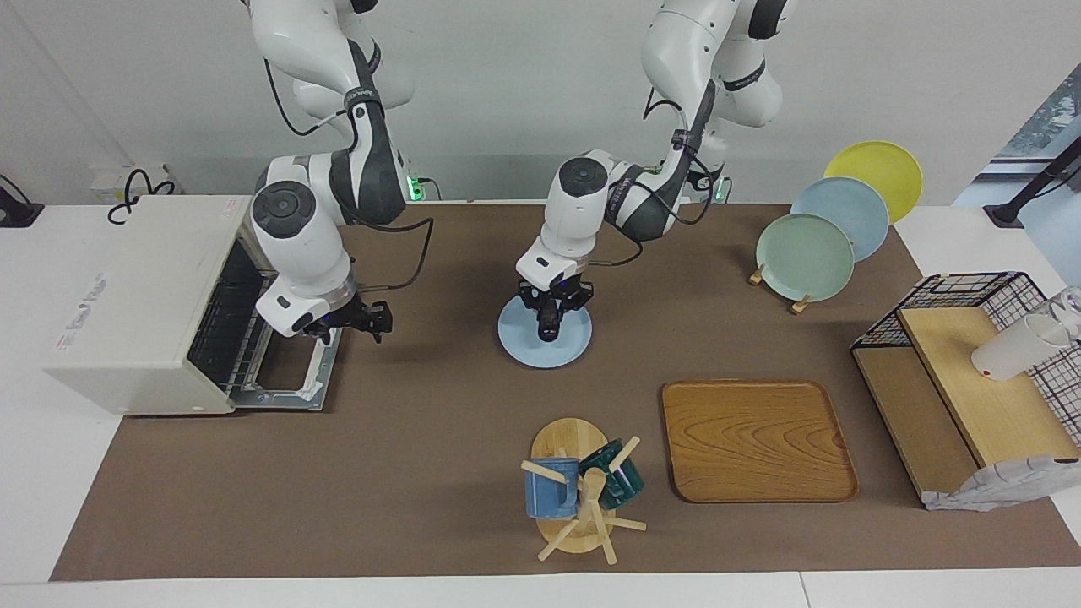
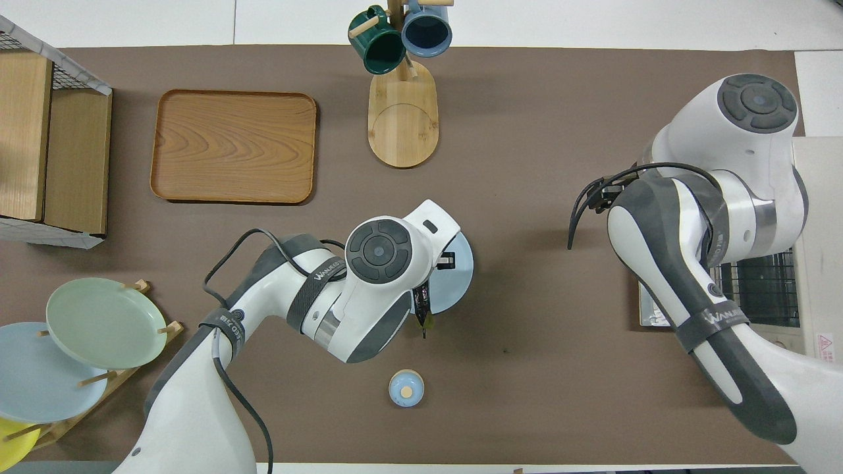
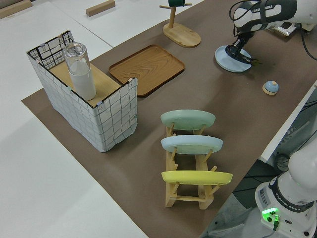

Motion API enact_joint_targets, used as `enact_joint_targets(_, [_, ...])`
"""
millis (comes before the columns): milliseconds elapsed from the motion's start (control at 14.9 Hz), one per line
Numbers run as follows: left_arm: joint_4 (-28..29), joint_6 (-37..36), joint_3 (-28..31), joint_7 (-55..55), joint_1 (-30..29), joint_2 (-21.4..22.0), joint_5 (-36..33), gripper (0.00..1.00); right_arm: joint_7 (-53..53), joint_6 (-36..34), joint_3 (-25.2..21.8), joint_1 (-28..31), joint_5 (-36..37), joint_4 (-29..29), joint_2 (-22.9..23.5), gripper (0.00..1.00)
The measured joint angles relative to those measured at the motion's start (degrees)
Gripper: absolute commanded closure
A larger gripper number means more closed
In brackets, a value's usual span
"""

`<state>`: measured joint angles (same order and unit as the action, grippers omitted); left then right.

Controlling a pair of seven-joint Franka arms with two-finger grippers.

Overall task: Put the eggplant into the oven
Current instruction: 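Release the eggplant on the plate while the right gripper reaches toward it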

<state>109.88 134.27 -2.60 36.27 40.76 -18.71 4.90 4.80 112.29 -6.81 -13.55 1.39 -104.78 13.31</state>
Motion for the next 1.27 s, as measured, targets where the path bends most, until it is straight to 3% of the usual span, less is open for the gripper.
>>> enact_joint_targets(268, [-0.28,0.16,0.14,-0.02,-0.04,-0.13,0.00,1.00,0.00,0.01,-0.02,0.16,0.00,0.01,0.07,0.11])
enact_joint_targets(335, [-0.34,0.16,0.18,-0.03,-0.10,-0.13,0.00,0.83,0.00,0.01,-0.02,0.16,0.00,0.03,0.07,0.11])
enact_joint_targets(402, [-0.41,0.16,0.20,-0.04,-0.23,-0.14,0.00,0.01,0.00,0.01,-0.01,0.15,0.00,0.08,0.07,0.11])
enact_joint_targets(670, [-2.28,-0.82,0.32,-0.54,-2.16,-0.11,0.00,0.00,0.00,-0.11,-0.01,-0.27,0.00,0.44,0.07,0.11])
enact_joint_targets(1006, [-12.65,-14.39,0.47,-3.73,-8.41,0.95,0.00,0.00,0.34,-1.53,1.23,-1.31,-0.06,1.71,0.06,0.11])
enact_joint_targets(1274, [-16.91,-19.82,0.71,-4.42,-12.80,3.23,0.00,0.00,10.80,-6.27,2.09,-10.19,-0.07,7.67,0.02,0.11])
